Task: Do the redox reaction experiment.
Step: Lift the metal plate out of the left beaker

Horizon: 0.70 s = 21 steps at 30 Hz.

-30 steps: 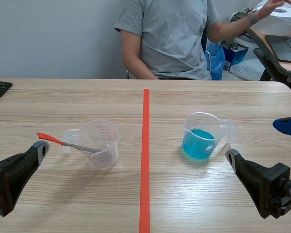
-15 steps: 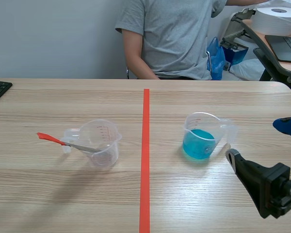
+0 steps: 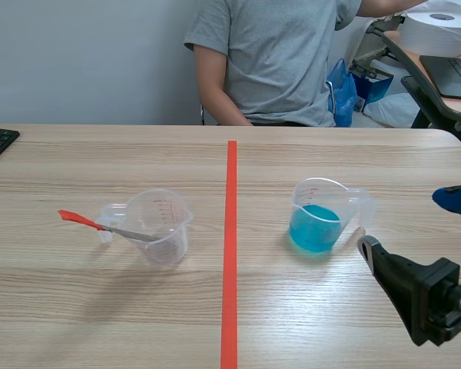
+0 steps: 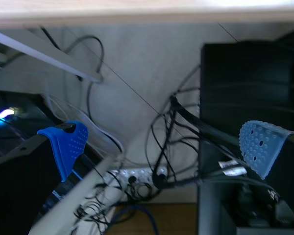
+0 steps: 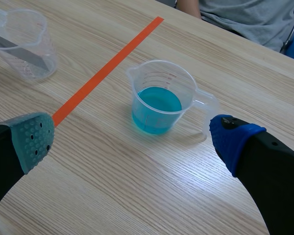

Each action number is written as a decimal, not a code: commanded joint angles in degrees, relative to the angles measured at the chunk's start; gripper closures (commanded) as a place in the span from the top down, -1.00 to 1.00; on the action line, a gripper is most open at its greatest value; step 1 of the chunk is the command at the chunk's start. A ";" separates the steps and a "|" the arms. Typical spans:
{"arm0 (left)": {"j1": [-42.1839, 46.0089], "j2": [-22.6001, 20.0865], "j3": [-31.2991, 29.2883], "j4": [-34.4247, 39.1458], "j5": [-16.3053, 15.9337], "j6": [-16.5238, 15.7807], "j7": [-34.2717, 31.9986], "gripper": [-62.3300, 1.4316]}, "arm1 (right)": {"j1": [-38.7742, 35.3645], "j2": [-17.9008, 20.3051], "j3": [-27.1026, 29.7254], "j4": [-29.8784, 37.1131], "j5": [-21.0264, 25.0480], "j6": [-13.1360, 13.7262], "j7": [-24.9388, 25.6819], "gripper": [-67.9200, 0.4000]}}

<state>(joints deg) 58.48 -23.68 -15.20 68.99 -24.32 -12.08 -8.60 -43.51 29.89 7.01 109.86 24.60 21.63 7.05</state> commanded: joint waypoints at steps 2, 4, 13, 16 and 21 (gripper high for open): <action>-1.33 0.02 3.91 -1.25 -0.11 -0.50 -1.51 1.00 | 0.66 0.55 0.07 0.81 0.24 -0.22 0.87 1.00; -3.15 0.02 6.54 -3.80 -0.11 -0.50 -1.51 1.00 | 0.66 0.55 0.07 0.81 0.24 -0.22 0.87 1.00; -10.34 0.00 13.57 -13.68 -0.11 -0.50 -2.54 1.00 | 0.66 0.55 0.07 0.81 0.24 -0.17 1.11 1.00; -11.91 0.00 14.78 -15.69 -0.11 -0.50 -2.51 1.00 | 0.70 0.57 0.07 0.81 0.24 0.61 2.47 1.00; -12.33 -0.04 15.54 -16.17 -0.11 -0.50 -2.32 1.00 | 2.78 0.57 0.07 0.81 -0.48 2.40 3.58 1.00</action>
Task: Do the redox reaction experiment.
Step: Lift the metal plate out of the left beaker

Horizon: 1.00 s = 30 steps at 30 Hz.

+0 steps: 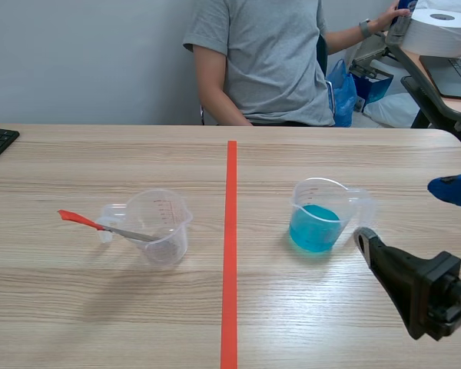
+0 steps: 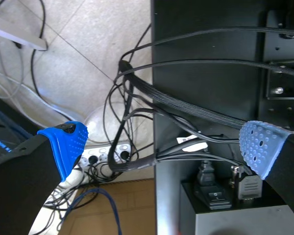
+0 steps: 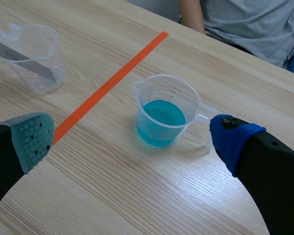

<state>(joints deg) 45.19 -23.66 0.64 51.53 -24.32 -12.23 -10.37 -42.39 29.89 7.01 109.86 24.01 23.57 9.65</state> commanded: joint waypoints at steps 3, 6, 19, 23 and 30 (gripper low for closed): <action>0.94 -0.07 -0.31 1.29 -0.11 -0.35 -0.57 1.00 | 4.13 0.57 -0.61 0.81 -1.62 1.40 0.87 1.00; 0.76 -0.07 -0.31 1.29 -0.11 -0.35 -0.57 1.00 | 7.30 0.59 -3.02 0.81 -4.31 1.57 0.57 1.00; 0.68 -0.20 -0.28 1.31 -0.11 -0.57 -0.61 1.00 | 22.32 0.52 -25.22 0.81 -13.46 1.49 0.59 1.00; 0.68 0.00 -0.28 1.31 -0.11 -0.61 -0.57 1.00 | 26.88 -0.59 -33.16 0.79 -16.44 0.61 -0.35 1.00; 0.66 -0.02 -0.28 1.29 -0.11 -0.61 -0.59 1.00 | 34.88 -5.66 -46.77 -3.17 -21.38 -4.26 -2.69 1.00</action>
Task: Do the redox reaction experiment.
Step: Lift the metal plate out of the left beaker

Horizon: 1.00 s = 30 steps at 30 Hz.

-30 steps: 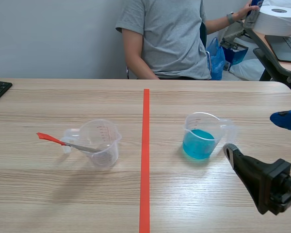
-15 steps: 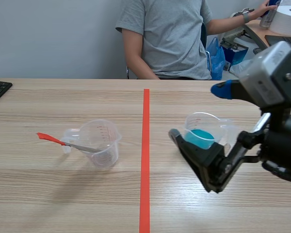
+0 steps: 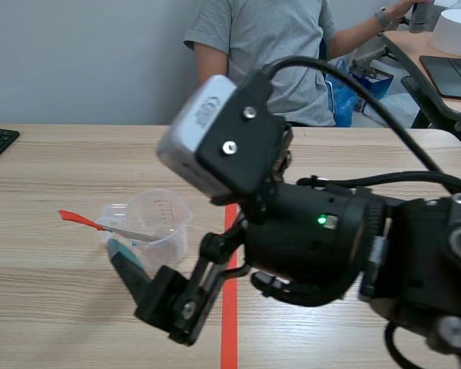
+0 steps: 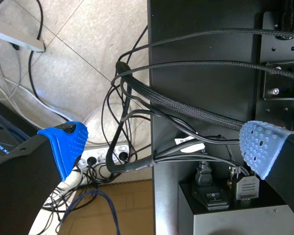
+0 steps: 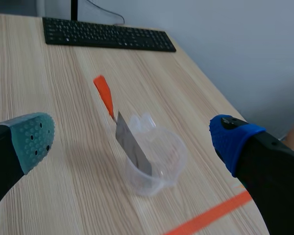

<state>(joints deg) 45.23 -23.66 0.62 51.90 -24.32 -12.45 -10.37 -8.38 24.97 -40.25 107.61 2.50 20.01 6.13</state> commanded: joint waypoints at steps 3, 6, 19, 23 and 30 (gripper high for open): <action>0.61 -0.02 -0.26 0.92 -0.11 -0.39 -0.57 1.00 | 3.93 -3.72 -4.61 -4.85 -2.12 -2.84 0.85 1.00; 0.61 -0.02 -0.26 0.92 -0.11 -0.39 -0.57 1.00 | 6.60 -6.75 -9.07 -9.03 -4.26 -5.75 0.96 1.00; 0.63 -0.02 -0.26 0.92 -0.11 -0.37 -0.50 1.00 | 13.92 -17.09 -15.69 -22.69 -7.04 -14.88 1.27 1.00; 0.63 -0.02 -0.26 0.92 -0.11 -0.37 -0.26 1.00 | 14.25 -17.03 -15.69 -22.71 -7.04 -17.70 0.48 1.00; 0.63 0.00 -0.26 0.92 -0.11 -0.37 -0.26 1.00 | 14.29 -17.05 -15.65 -22.71 -7.04 -19.47 -0.85 0.64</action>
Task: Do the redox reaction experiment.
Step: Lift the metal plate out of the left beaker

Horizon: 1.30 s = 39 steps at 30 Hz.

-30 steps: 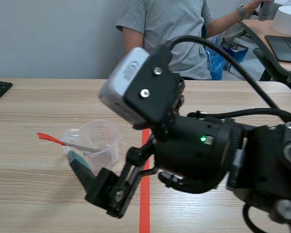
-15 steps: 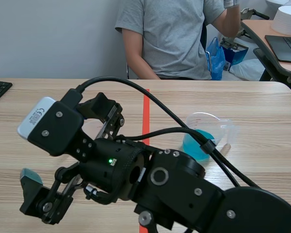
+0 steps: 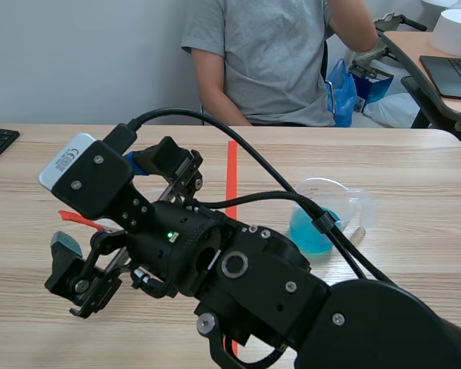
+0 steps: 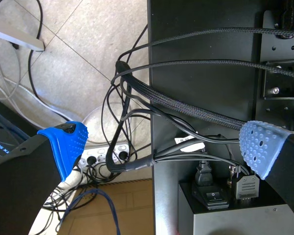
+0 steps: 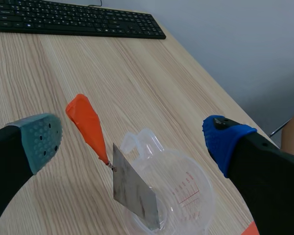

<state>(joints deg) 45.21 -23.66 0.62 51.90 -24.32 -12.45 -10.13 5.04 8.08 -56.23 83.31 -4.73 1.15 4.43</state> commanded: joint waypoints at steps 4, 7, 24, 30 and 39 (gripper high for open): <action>0.66 0.00 -0.26 0.92 -0.11 -0.37 -0.48 1.00 | 0.90 -0.13 0.35 1.60 0.20 -3.63 0.83 0.35; 0.66 0.00 -0.26 0.92 -0.11 -0.39 -0.52 1.00 | 1.03 -0.13 0.35 1.60 0.20 -5.03 0.85 0.18; 0.66 0.94 -0.26 0.92 -0.11 -0.96 -0.37 -0.14 | 1.97 0.17 3.80 2.21 0.22 -5.86 0.87 -0.96; 0.66 1.09 -0.26 0.92 -0.11 -0.96 -0.37 -0.81 | 1.97 0.22 5.16 4.90 0.22 -5.42 0.52 -0.96; 0.66 1.09 -0.26 0.92 -0.11 -0.96 -0.39 -0.81 | 1.92 2.38 5.35 13.22 0.46 -4.55 -5.05 -0.96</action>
<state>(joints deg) 45.21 -22.70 0.62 51.90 -24.34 -13.30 -9.96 5.85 10.09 -51.33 95.02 -4.60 -2.96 -1.02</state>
